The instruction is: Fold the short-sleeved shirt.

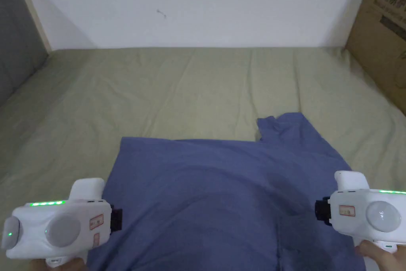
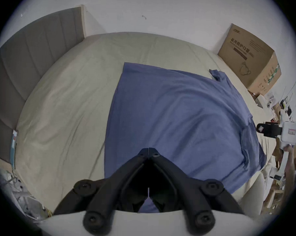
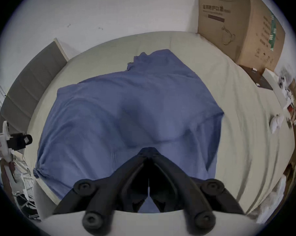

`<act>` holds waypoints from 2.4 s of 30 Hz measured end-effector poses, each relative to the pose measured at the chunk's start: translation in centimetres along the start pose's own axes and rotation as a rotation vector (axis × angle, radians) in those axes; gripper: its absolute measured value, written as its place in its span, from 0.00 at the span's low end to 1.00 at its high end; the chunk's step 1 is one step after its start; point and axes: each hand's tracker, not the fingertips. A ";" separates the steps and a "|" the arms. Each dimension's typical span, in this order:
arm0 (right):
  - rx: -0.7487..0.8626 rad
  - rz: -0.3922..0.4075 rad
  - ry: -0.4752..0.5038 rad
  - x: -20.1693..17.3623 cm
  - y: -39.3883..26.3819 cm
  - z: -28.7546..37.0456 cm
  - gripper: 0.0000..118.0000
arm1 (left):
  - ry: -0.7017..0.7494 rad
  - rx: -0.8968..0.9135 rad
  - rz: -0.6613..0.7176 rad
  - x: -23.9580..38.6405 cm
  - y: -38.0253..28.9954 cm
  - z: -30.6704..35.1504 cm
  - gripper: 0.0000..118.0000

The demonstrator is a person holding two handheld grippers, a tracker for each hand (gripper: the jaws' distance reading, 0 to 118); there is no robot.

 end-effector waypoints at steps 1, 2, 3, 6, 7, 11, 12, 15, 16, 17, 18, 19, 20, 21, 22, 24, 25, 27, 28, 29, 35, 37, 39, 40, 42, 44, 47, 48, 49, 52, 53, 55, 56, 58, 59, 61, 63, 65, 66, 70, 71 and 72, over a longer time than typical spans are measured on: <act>0.001 -0.004 0.006 0.0 0.9 -0.7 0.00 | 0.008 -0.005 0.006 0.0 0.9 -0.7 0.00; 0.002 -0.011 0.009 0.1 1.9 -1.5 0.00 | 0.012 -0.008 0.012 -0.3 2.1 -1.7 0.00; 0.001 -0.015 0.011 0.3 2.9 -2.3 0.00 | 0.016 -0.015 0.019 -0.6 3.3 -2.7 0.00; -0.002 -0.019 0.011 0.3 5.5 -4.7 0.00 | 0.037 -0.030 0.057 -1.4 7.2 -6.0 0.25; 0.000 -0.017 0.010 0.6 6.2 -5.3 0.00 | 0.046 -0.027 0.088 -1.7 8.7 -6.9 0.65; 0.006 -0.014 0.007 1.0 8.1 -6.9 0.00 | 0.051 -0.037 0.080 -2.5 15.3 -11.4 0.91; 0.008 -0.014 0.007 1.2 8.4 -7.2 0.00 | 0.078 -0.027 0.079 -2.6 16.8 -12.4 0.91; 0.010 -0.027 0.008 1.8 8.3 -7.8 0.00 | 0.117 -0.052 0.031 -2.9 20.0 -16.4 0.91; 0.006 -0.033 0.009 2.0 8.1 -7.9 0.00 | 0.120 -0.068 0.024 -3.0 20.6 -17.6 0.91; -0.001 -0.038 0.012 2.2 7.9 -8.1 0.00 | 0.116 -0.080 0.027 -3.1 21.0 -18.8 0.91; -0.010 -0.036 0.011 2.3 7.6 -8.2 0.00 | 0.123 -0.103 0.039 -3.4 21.4 -20.0 0.91; -0.021 -0.029 0.007 2.4 7.3 -8.3 0.00 | 0.129 -0.122 0.053 -3.5 21.5 -20.8 0.91; -0.033 -0.017 0.003 2.5 7.0 -8.4 0.00 | 0.132 -0.135 0.058 -3.7 21.6 -21.6 0.91; -0.039 -0.010 -0.005 2.7 6.7 -8.5 0.00 | 0.134 -0.154 0.053 -4.0 21.2 -22.5 0.89; -0.043 -0.010 -0.014 2.8 6.4 -8.6 0.00 | 0.133 -0.171 0.052 -4.1 20.8 -23.2 0.83; -0.054 -0.019 -0.015 3.3 6.0 -8.7 0.00 | 0.130 -0.150 0.051 -4.0 20.0 -23.3 0.82; -0.056 -0.030 -0.012 3.5 5.8 -8.7 0.00 | 0.136 -0.157 0.050 -3.8 20.1 -22.9 0.74; -0.058 -0.057 0.002 4.0 5.6 -8.8 0.00 | 0.152 -0.114 0.015 -3.2 20.4 -21.9 0.49; -0.057 -0.070 0.007 4.2 5.6 -8.8 0.00 | 0.137 -0.121 -0.025 -3.0 20.4 -21.7 0.34; -0.057 -0.082 0.015 4.4 5.6 -8.8 0.00 | 0.134 -0.135 -0.063 -2.7 20.4 -21.5 0.21; -0.011 -0.085 0.029 5.9 8.0 -8.4 0.00 | 0.140 -0.129 -0.115 -1.3 20.4 -20.4 0.02; -0.010 -0.087 0.061 7.2 10.0 -8.6 0.27 | 0.132 -0.117 -0.103 -1.4 20.3 -19.7 0.02; 0.021 -0.101 0.030 8.2 12.3 -9.0 0.78 | 0.122 -0.110 -0.089 -1.6 20.4 -19.1 0.02; 0.021 -0.107 0.016 8.9 13.5 -9.7 0.83 | 0.121 -0.105 -0.090 -1.6 20.4 -18.7 0.02; 0.017 -0.108 -0.010 10.1 16.2 -11.0 0.83 | 0.120 -0.096 -0.102 -1.5 20.5 -18.1 0.02; -0.027 -0.071 -0.026 10.7 18.2 -12.8 0.83 | 0.121 -0.089 -0.117 -1.3 20.5 -17.7 0.02; -0.116 -0.050 -0.047 11.2 19.7 -16.2 0.82 | 0.120 -0.083 -0.120 -1.2 20.5 -17.3 0.02; -0.140 -0.052 -0.069 11.2 19.5 -17.3 0.82 | 0.119 -0.082 -0.115 -1.1 20.4 -17.2 0.02; -0.164 -0.050 -0.083 11.4 19.3 -18.2 0.80 | 0.117 -0.083 -0.113 -0.9 20.3 -17.0 0.02; -0.160 -0.057 -0.067 11.3 19.0 -18.4 0.79 | 0.121 -0.091 -0.120 -0.7 20.1 -17.2 0.02; -0.162 -0.057 -0.074 10.9 19.2 -18.0 0.77 | 0.123 -0.091 -0.128 -0.5 20.1 -17.1 0.02; -0.158 0.060 -0.104 10.2 19.1 -17.2 0.57 | 0.128 -0.086 -0.132 -0.2 20.0 -16.9 0.02; -0.150 0.079 -0.106 10.0 19.1 -16.8 0.47 | 0.128 -0.078 -0.123 -0.2 20.0 -16.7 0.02; -0.139 0.062 -0.103 9.6 19.1 -16.1 0.02 | 0.117 -0.078 -0.092 -0.3 20.1 -16.2 0.02; -0.134 0.040 -0.086 9.5 19.0 -16.0 0.01 | 0.107 -0.076 -0.088 -0.2 20.0 -15.7 0.02; -0.133 0.044 -0.094 9.0 18.9 -15.6 0.01 | 0.118 -0.072 -0.105 0.1 19.9 -14.8 0.02; -0.133 0.047 -0.086 8.7 18.9 -14.5 0.01 | 0.123 -0.068 -0.133 0.3 19.7 -13.3 0.02; -0.096 0.067 -0.079 8.0 19.0 -12.6 0.01 | 0.119 -0.057 -0.131 -0.1 19.8 -11.9 0.02; -0.078 0.068 -0.078 8.0 19.4 -11.4 0.01 | 0.114 -0.041 -0.120 -0.3 19.9 -10.8 0.02; 0.024 0.027 -0.038 7.9 20.5 -6.1 0.01 | 0.126 0.024 -0.112 -0.4 20.1 -6.4 0.02; 0.044 0.024 -0.036 7.8 20.7 -4.4 0.01 | 0.132 0.046 -0.126 -0.2 20.0 -5.0 0.02; 0.065 0.027 -0.033 7.7 20.8 -2.8 0.01 | 0.141 0.065 -0.139 0.1 20.0 -3.5 0.02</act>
